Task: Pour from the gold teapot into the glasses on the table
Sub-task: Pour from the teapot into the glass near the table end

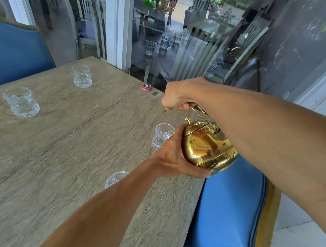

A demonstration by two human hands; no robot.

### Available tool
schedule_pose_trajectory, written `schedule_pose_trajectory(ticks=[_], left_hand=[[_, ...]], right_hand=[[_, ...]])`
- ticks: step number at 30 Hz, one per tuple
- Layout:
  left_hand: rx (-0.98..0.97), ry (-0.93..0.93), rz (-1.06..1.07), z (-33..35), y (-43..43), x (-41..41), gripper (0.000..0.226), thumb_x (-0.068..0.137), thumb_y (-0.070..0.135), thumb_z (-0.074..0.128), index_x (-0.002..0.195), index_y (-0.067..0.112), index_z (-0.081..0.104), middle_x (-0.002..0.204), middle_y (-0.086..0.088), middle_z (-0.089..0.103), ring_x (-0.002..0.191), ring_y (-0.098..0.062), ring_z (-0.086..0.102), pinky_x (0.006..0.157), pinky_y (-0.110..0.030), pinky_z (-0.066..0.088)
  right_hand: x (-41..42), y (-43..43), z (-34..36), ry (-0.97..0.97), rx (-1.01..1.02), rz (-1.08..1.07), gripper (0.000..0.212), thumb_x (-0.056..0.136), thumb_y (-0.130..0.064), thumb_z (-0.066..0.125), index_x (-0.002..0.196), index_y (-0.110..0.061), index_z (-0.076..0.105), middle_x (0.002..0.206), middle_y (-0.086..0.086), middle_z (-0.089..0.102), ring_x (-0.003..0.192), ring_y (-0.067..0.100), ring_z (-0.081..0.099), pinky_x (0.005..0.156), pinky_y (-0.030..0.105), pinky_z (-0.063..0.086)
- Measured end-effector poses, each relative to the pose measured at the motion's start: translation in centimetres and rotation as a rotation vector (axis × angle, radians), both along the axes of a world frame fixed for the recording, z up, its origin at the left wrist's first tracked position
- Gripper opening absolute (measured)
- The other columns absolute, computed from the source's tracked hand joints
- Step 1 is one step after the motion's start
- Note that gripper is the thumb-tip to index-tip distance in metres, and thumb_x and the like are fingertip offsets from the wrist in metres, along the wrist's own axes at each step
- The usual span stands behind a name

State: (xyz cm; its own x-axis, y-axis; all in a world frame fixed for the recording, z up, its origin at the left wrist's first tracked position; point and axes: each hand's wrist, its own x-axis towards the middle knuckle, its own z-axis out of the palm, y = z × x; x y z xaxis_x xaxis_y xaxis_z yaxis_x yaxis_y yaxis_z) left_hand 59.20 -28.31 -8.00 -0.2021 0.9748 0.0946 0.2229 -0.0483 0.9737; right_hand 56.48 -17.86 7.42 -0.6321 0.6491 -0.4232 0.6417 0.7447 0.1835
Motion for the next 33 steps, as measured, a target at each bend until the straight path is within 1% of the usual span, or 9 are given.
schedule_pose_trajectory(ticks=[4,9,12,15,17,22,25,28,33], left_hand=[[-0.014,0.014,-0.008,-0.1,0.1,0.1,0.105,0.061,0.02,0.101,0.119,0.064,0.026,0.129,0.023,0.056,0.117,0.009,0.056,0.089,-0.007,0.048],[-0.021,0.029,-0.022,0.0,0.1,0.1,0.106,0.062,0.017,0.1,0.123,0.057,0.023,0.124,0.026,0.053,0.103,0.029,0.052,0.083,0.0,0.044],[-0.03,0.058,-0.023,0.2,-0.1,0.1,0.112,0.061,0.02,0.101,0.129,0.056,0.02,0.124,0.027,0.054,0.11,0.019,0.054,0.09,-0.004,0.046],[-0.059,0.101,-0.056,0.6,-0.4,0.0,0.121,0.055,0.033,0.102,0.145,0.045,0.023,0.133,0.02,0.055,0.125,-0.001,0.056,0.109,-0.029,0.05],[-0.083,0.156,-0.074,1.0,-0.6,-0.2,0.132,0.051,0.041,0.101,0.153,0.041,0.018,0.139,0.017,0.053,0.13,-0.008,0.053,0.113,-0.038,0.047],[-0.164,0.325,-0.1,1.9,-1.2,-0.6,0.144,0.048,0.046,0.1,0.159,0.039,0.009,0.147,0.014,0.047,0.135,-0.014,0.048,0.116,-0.038,0.043],[-0.177,0.405,-0.126,2.6,-1.7,-0.5,0.142,0.054,0.039,0.101,0.159,0.036,0.007,0.148,0.014,0.042,0.134,-0.011,0.044,0.111,-0.03,0.04],[-0.188,0.481,-0.158,3.3,-2.2,-0.4,0.14,0.059,0.032,0.101,0.16,0.033,0.004,0.149,0.012,0.037,0.127,-0.007,0.037,0.103,-0.024,0.035],[-0.219,0.636,-0.204,4.4,-2.9,-0.3,0.148,0.056,0.038,0.101,0.162,0.03,-0.002,0.159,0.005,0.029,0.132,-0.013,0.037,0.112,-0.038,0.038]], right_hand=[[0.1,0.1,-0.1,0.009,-0.018,-0.02,0.024,0.092,-0.022,0.053,0.074,-0.009,0.061,0.056,0.005,0.051,0.046,0.017,0.043,0.064,0.031,0.04],[0.6,0.1,0.0,0.039,-0.026,-0.03,0.023,0.09,-0.021,0.053,0.072,-0.009,0.06,0.057,0.005,0.052,0.049,0.017,0.045,0.067,0.033,0.04],[1.0,0.0,0.3,0.08,-0.039,-0.036,0.024,0.091,-0.021,0.052,0.072,-0.009,0.061,0.06,0.006,0.054,0.054,0.019,0.048,0.063,0.032,0.041],[1.8,-0.1,0.6,0.143,-0.051,-0.055,0.025,0.09,-0.021,0.052,0.069,-0.009,0.06,0.056,0.006,0.054,0.053,0.02,0.048,0.061,0.033,0.041],[2.5,-0.1,0.8,0.199,-0.073,-0.075,0.026,0.089,-0.021,0.051,0.07,-0.008,0.061,0.055,0.007,0.054,0.053,0.022,0.049,0.061,0.034,0.042],[4.5,-0.1,0.8,0.378,-0.084,-0.114,0.032,0.089,-0.025,0.051,0.074,-0.003,0.068,0.058,0.01,0.063,0.055,0.025,0.06,0.063,0.033,0.052],[5.7,-0.2,0.6,0.472,-0.117,-0.145,0.031,0.09,-0.025,0.052,0.075,-0.002,0.066,0.061,0.012,0.065,0.057,0.026,0.063,0.07,0.039,0.057],[6.9,-0.5,0.5,0.575,-0.167,-0.189,0.024,0.091,-0.018,0.05,0.077,-0.002,0.061,0.059,0.012,0.057,0.052,0.024,0.056,0.059,0.035,0.051],[9.4,-1.0,0.2,0.698,-0.228,-0.265,0.022,0.094,-0.011,0.046,0.097,-0.005,0.067,0.057,0.008,0.054,0.039,0.016,0.048,0.036,0.019,0.037]])
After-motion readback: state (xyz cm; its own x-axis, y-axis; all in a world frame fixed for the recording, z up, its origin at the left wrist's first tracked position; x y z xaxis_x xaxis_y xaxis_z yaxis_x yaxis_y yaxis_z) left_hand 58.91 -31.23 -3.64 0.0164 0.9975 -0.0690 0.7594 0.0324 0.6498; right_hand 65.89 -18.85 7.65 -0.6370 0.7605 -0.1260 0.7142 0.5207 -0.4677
